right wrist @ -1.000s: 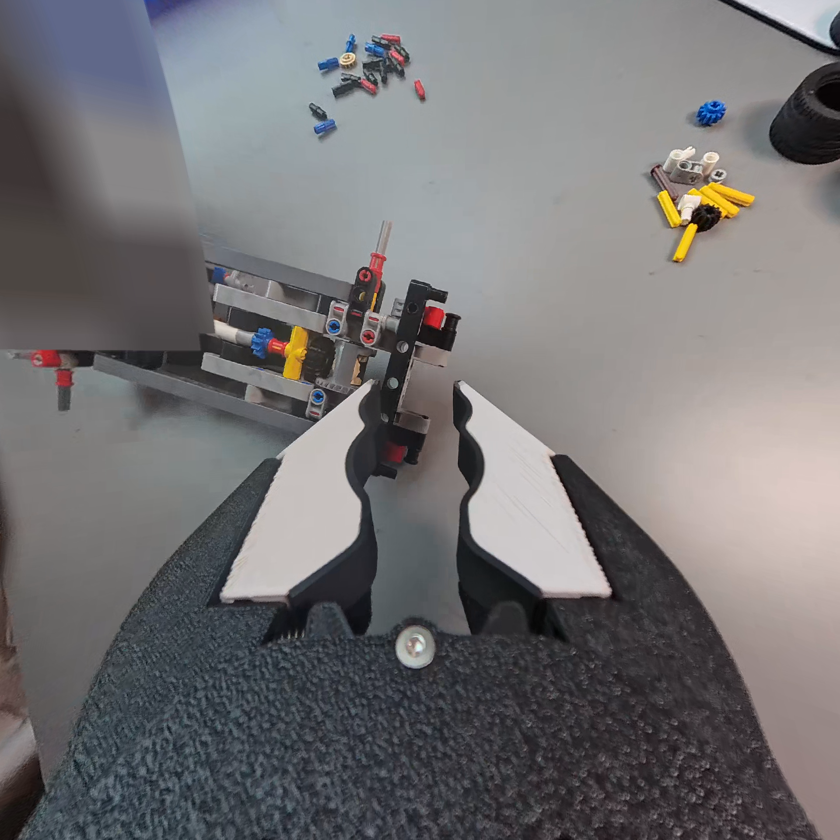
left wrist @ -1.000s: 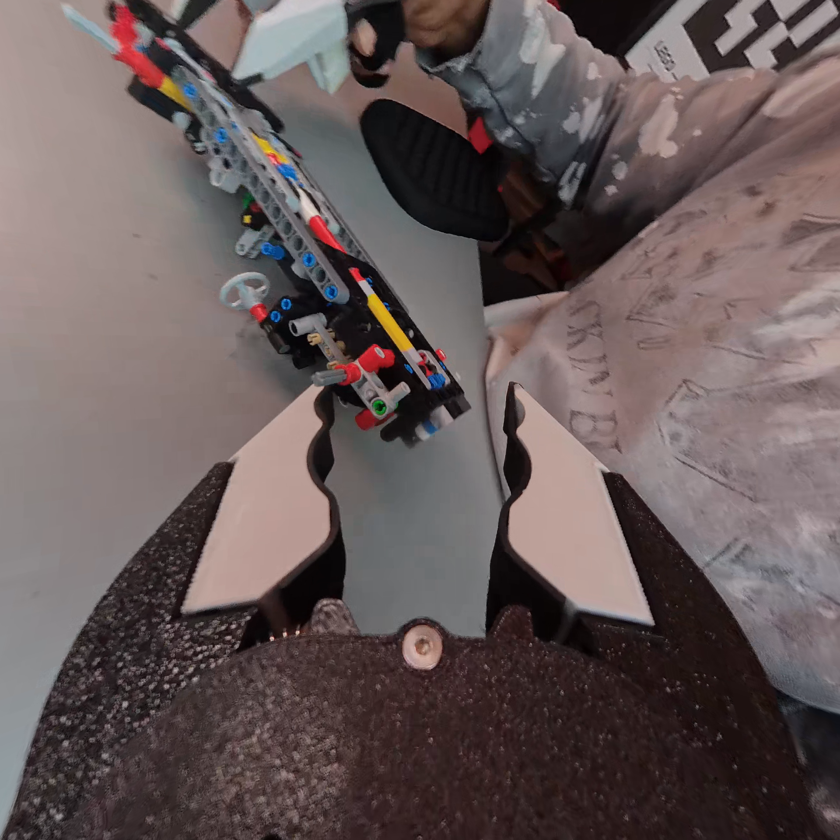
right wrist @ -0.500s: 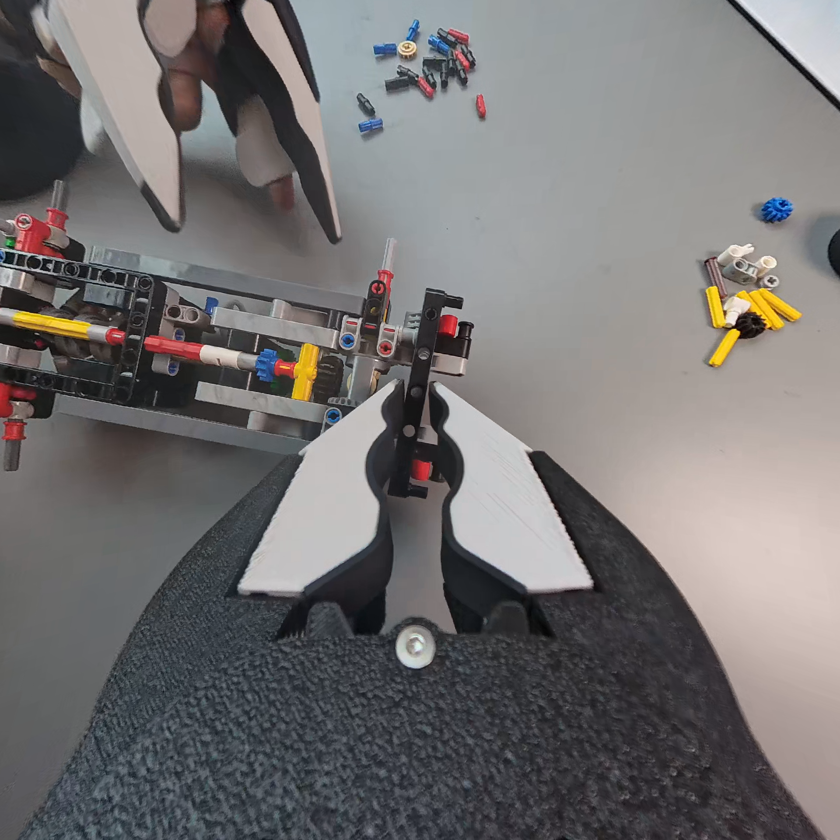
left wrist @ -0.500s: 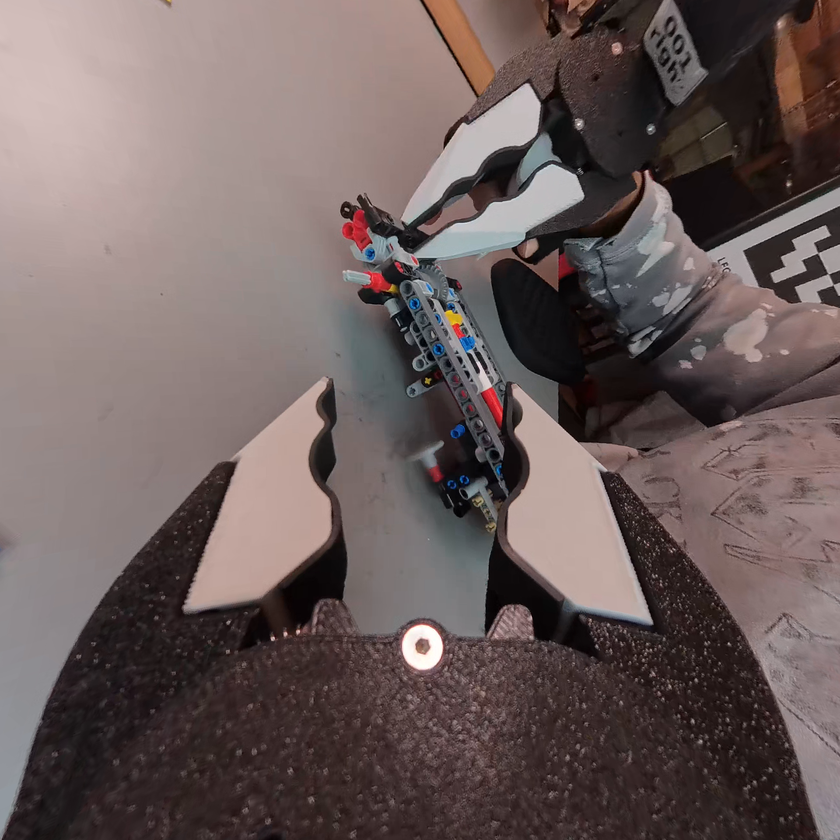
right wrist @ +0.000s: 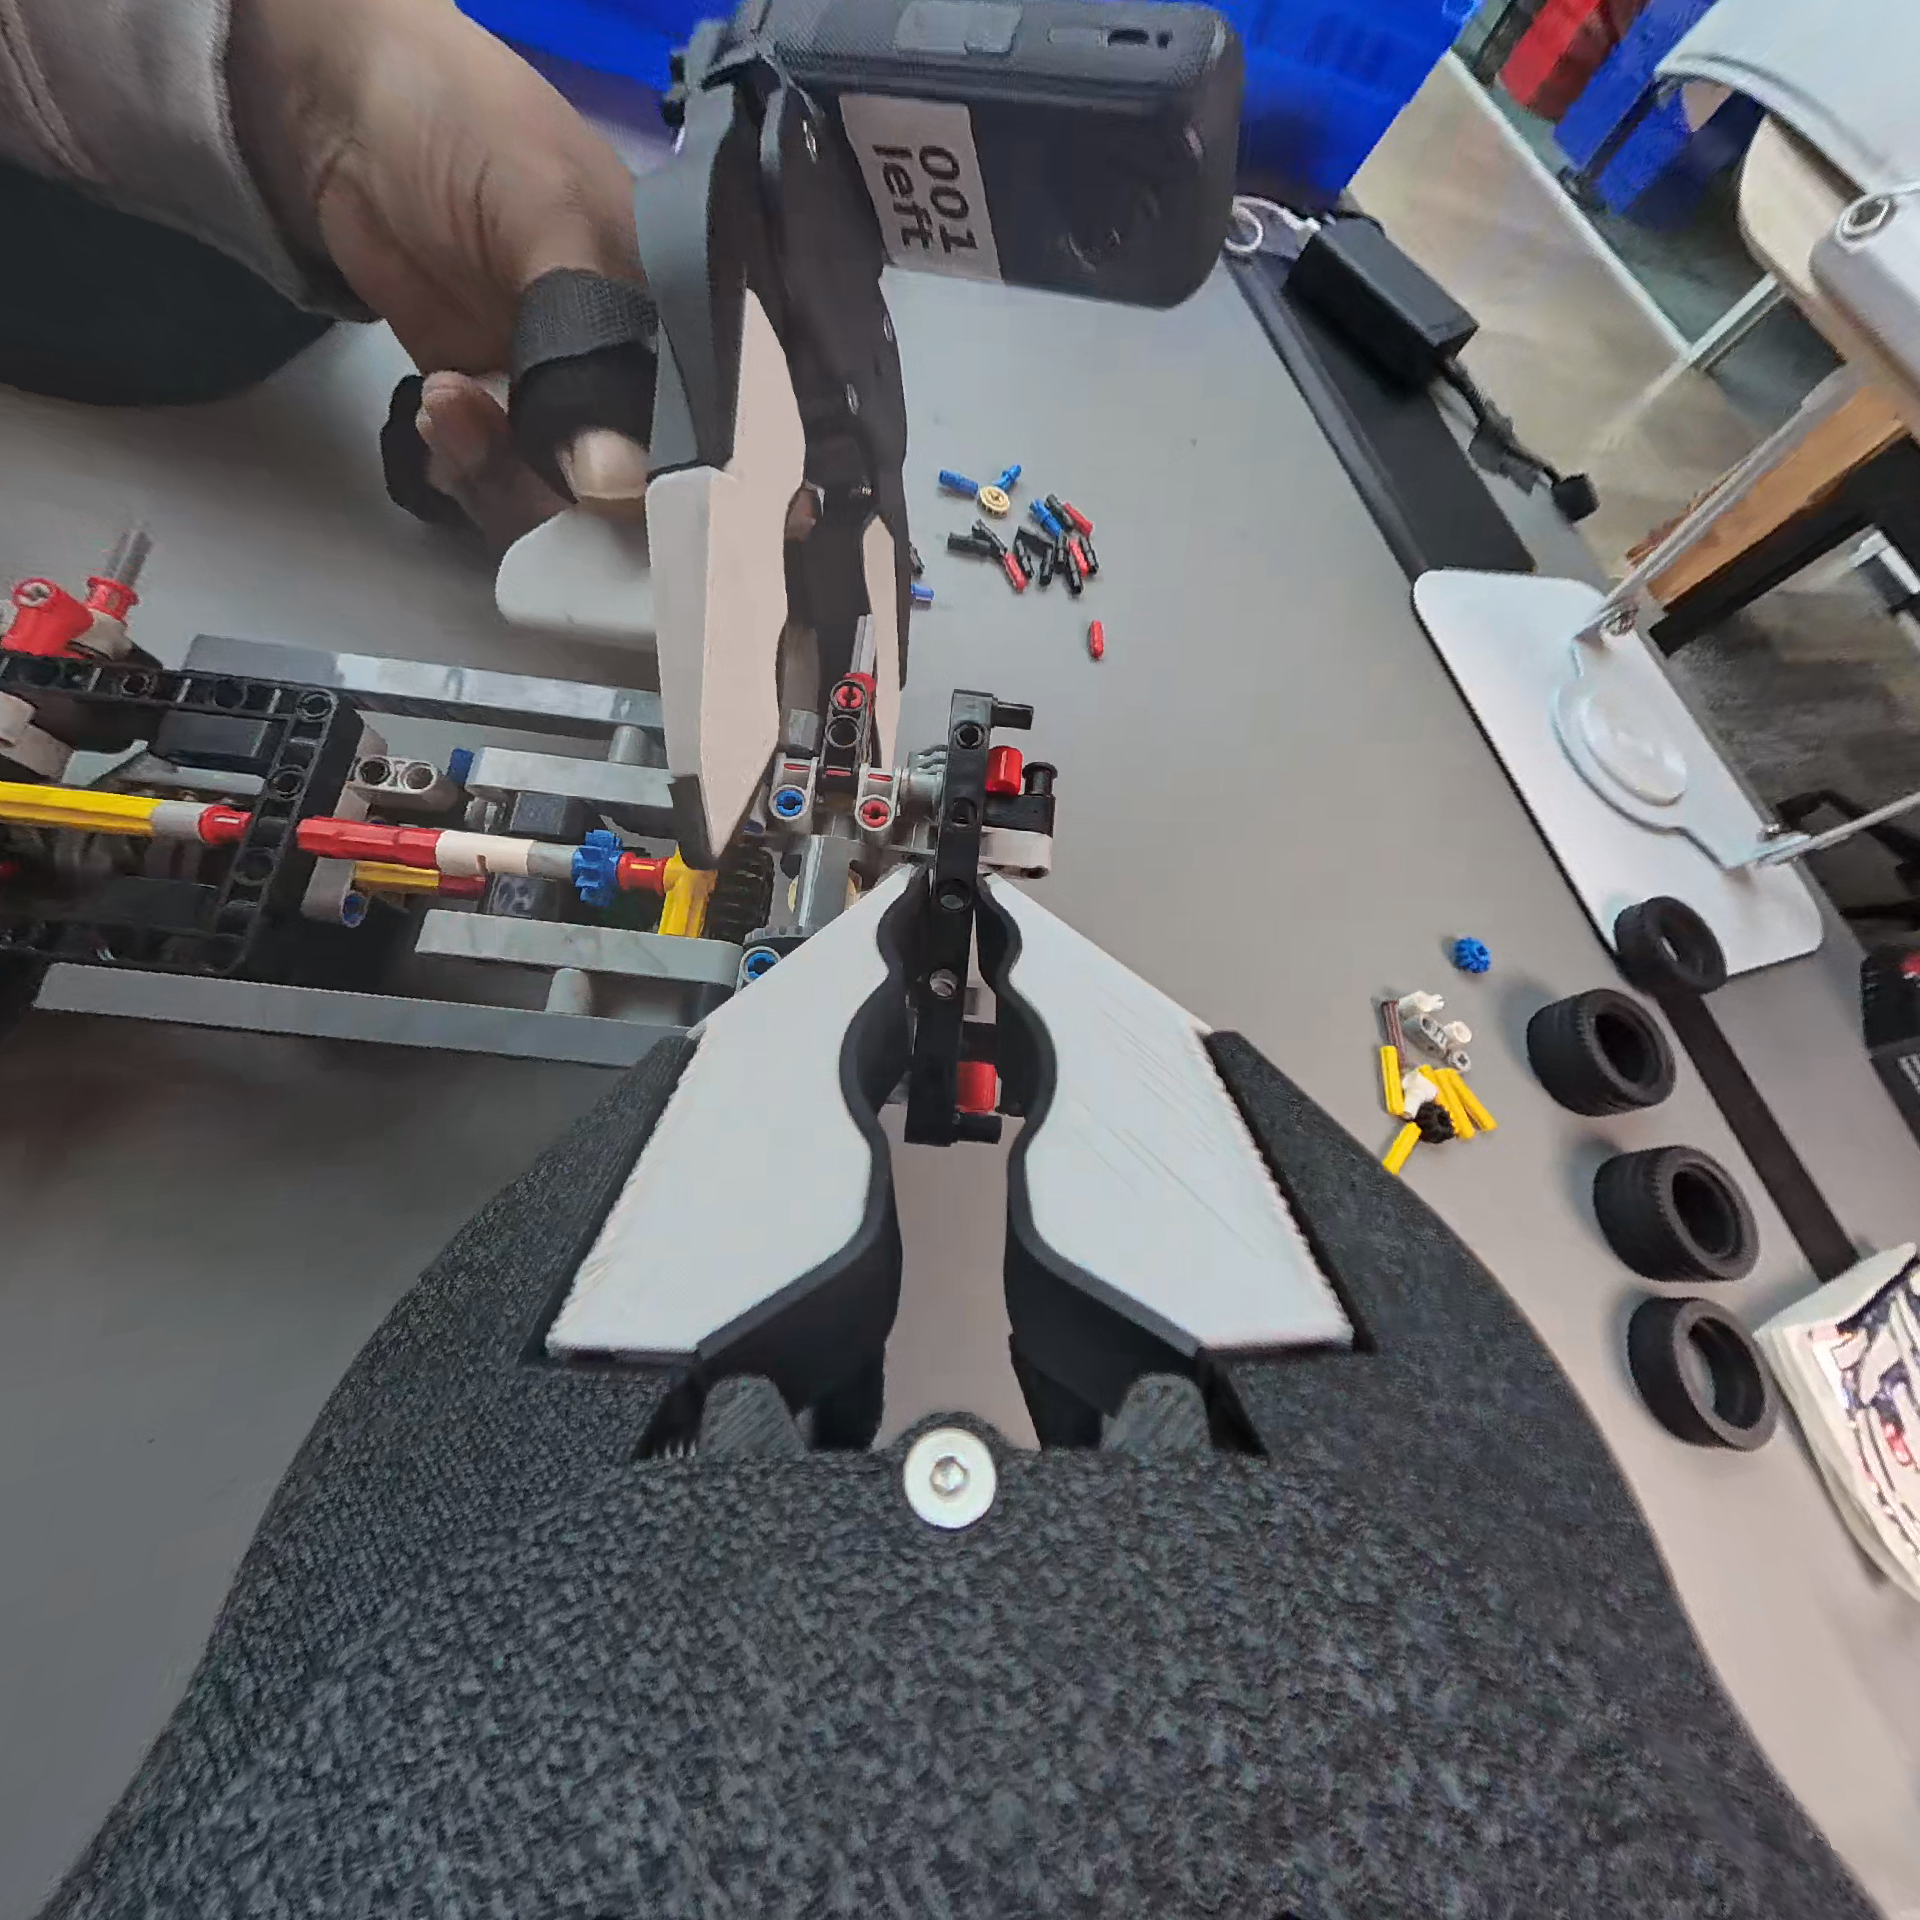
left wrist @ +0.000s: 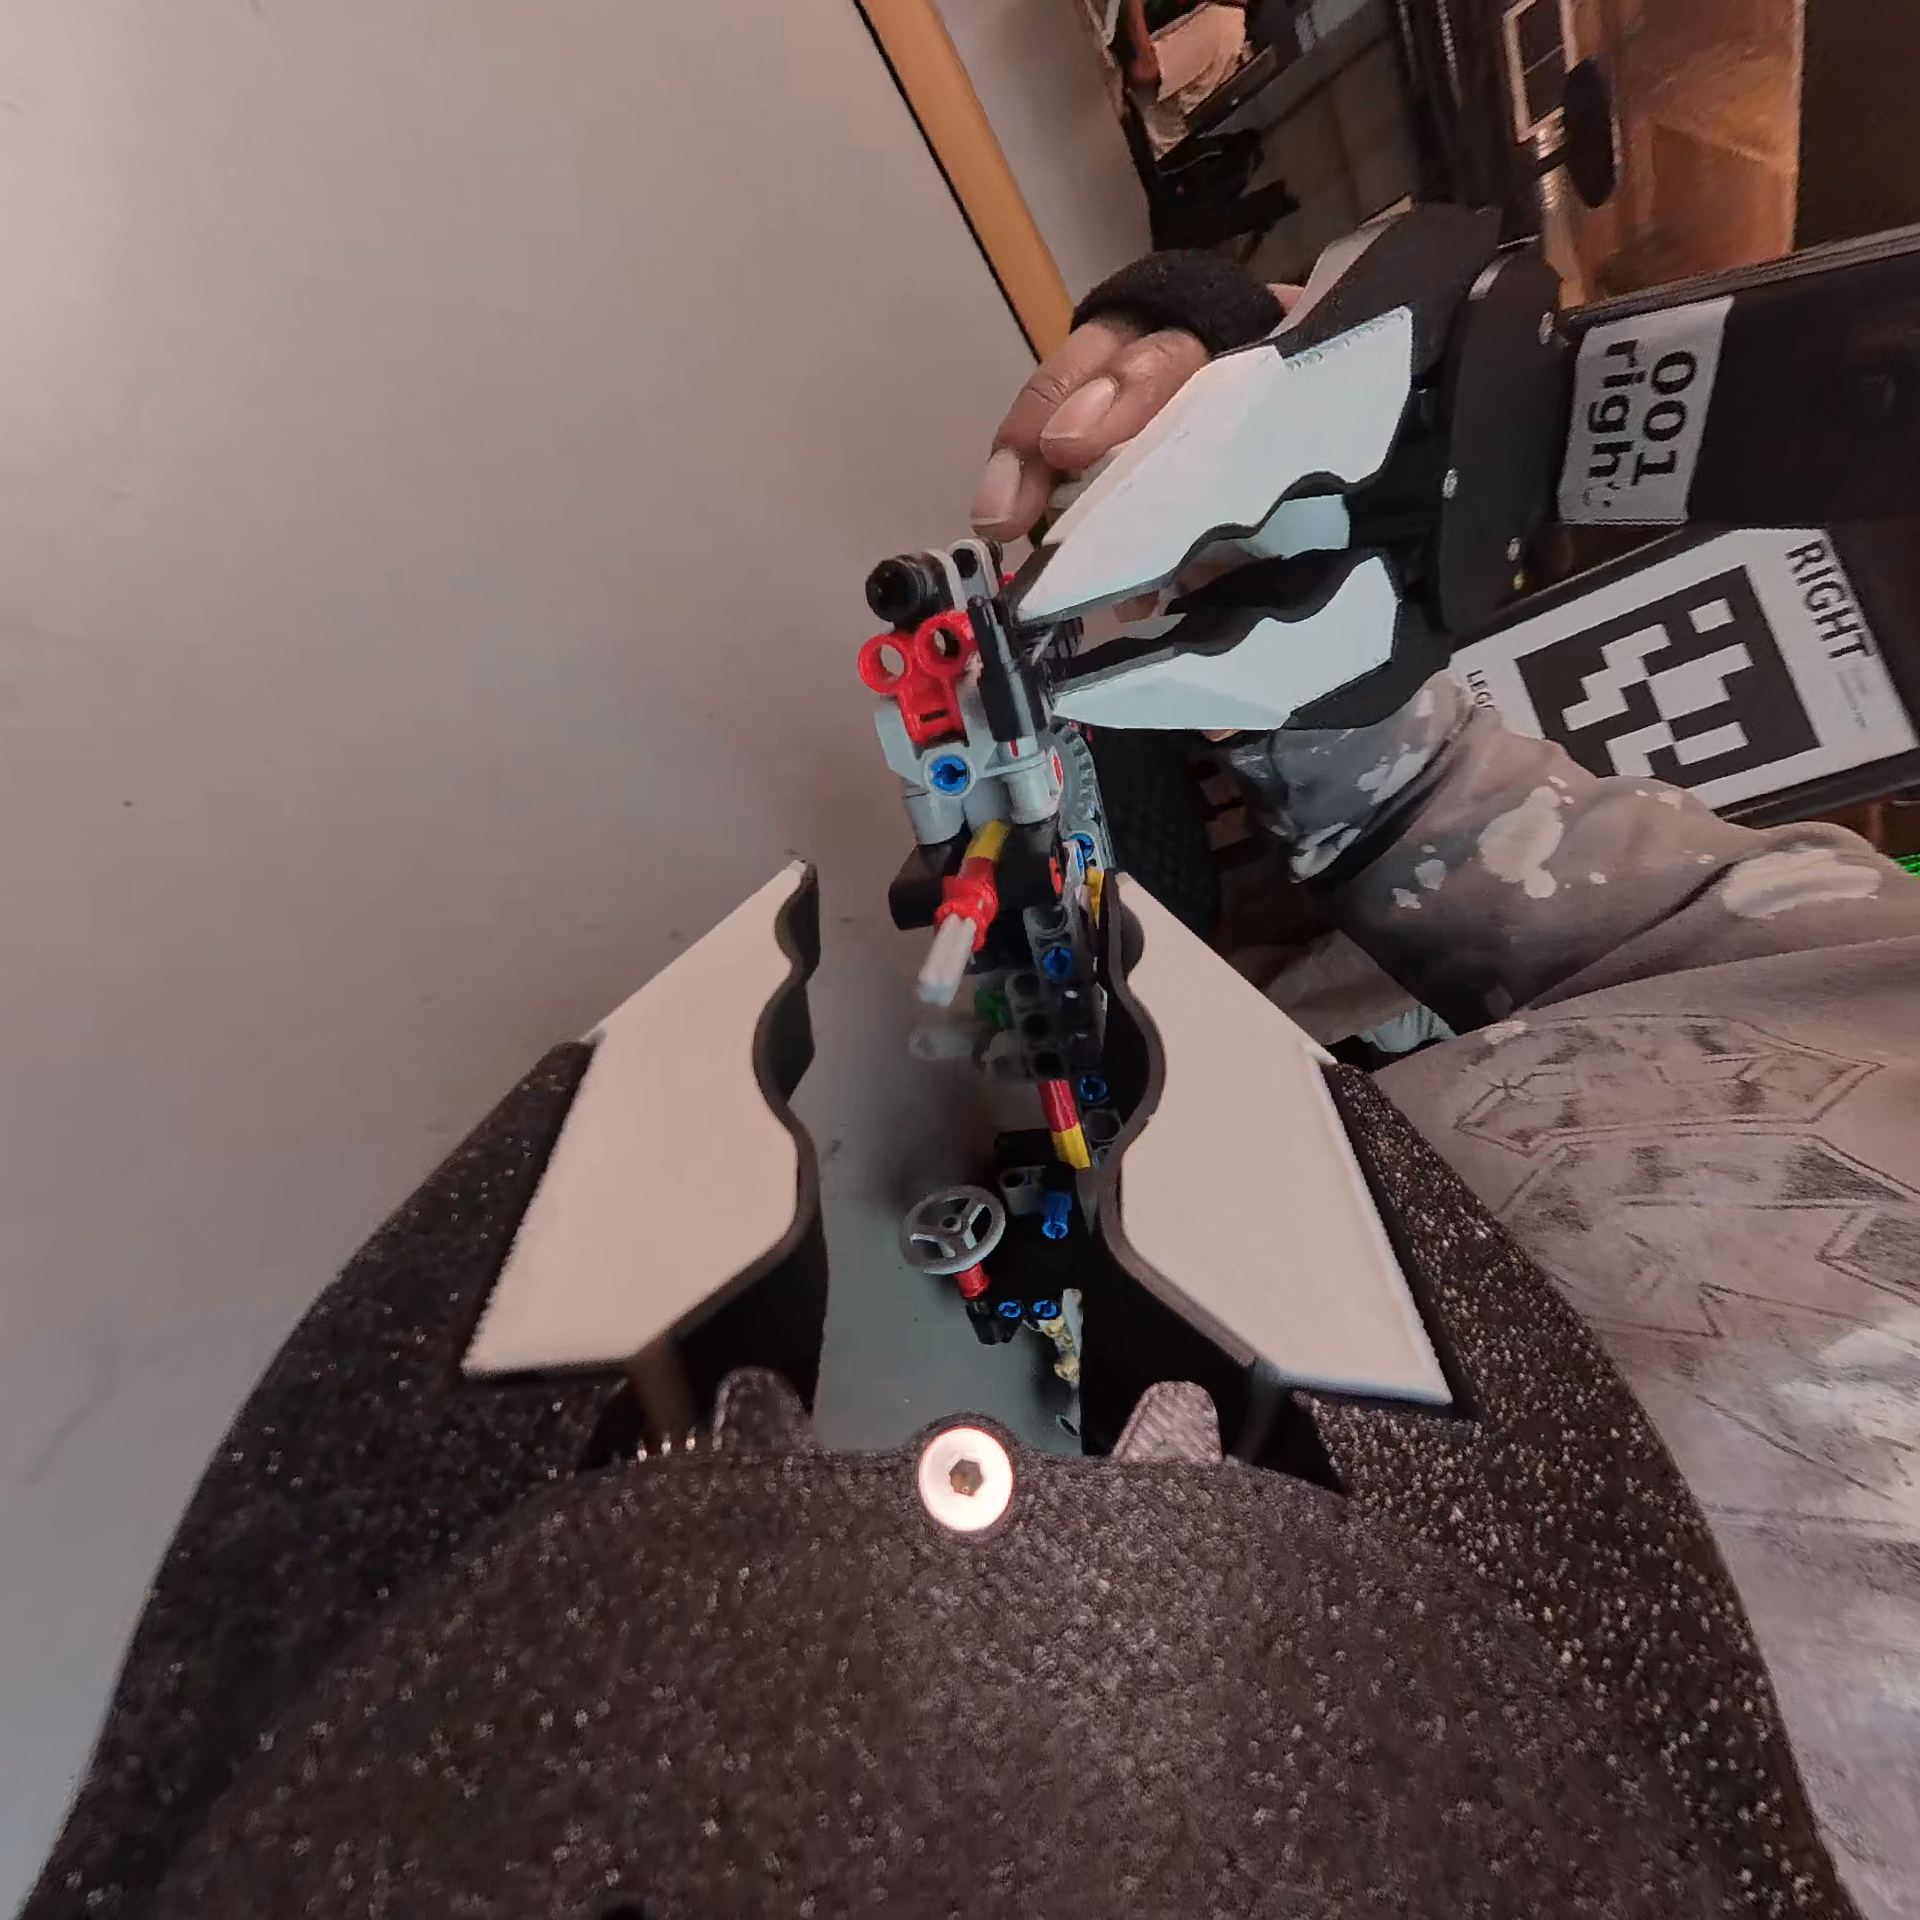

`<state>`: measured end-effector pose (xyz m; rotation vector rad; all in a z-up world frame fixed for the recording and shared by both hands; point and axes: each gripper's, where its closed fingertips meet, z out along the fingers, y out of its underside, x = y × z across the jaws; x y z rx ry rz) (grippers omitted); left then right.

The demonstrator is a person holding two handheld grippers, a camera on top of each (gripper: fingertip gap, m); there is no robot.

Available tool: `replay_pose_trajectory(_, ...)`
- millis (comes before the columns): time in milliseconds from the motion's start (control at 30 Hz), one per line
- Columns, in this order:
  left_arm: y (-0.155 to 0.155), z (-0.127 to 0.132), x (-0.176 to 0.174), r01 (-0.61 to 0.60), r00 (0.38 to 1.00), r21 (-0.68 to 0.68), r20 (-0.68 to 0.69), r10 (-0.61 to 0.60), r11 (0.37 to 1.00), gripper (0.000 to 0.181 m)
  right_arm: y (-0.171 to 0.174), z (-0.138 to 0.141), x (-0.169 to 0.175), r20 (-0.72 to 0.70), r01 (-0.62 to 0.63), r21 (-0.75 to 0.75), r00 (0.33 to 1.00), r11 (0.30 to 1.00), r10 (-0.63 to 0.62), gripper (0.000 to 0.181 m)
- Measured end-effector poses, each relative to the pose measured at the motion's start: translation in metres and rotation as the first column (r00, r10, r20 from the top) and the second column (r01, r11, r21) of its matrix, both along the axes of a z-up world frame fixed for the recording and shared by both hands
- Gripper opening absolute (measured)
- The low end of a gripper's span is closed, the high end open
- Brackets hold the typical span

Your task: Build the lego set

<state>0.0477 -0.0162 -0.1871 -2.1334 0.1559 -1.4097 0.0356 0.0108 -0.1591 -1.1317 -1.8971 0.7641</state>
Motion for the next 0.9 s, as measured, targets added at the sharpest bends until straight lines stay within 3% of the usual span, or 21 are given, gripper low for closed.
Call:
replay_pose_trajectory(100, -0.005, 0.008, 0.004, 0.024, 0.998, 0.016, 0.061, -0.025, 1.0, 0.034, -0.005, 0.002, -0.004, -0.012, -0.026, 0.007, 1.0, 1.0, 0.026, 0.007)
replay_pose_trajectory(467, -0.008, 0.009, 0.005, 0.031, 0.998, 0.039, 0.045, -0.033, 0.999, 0.034, -0.011, 0.004, -0.016, 0.026, -0.071, 0.176, 0.997, 0.982, 0.068, 0.008)
replay_pose_trajectory(800, -0.002, 0.014, -0.006, -0.04, 0.998, 0.073, 0.047, 0.036, 0.997, 0.039, -0.017, 0.009, -0.024, 0.005, -0.094, 0.09, 0.996, 0.991, 0.094, 0.007)
replay_pose_trajectory(900, -0.006, 0.016, -0.004, -0.012, 0.999, 0.086, 0.052, 0.007, 0.996, 0.031, -0.02, 0.009, -0.023, 0.004, -0.113, 0.097, 0.994, 0.989, 0.113, 0.007)
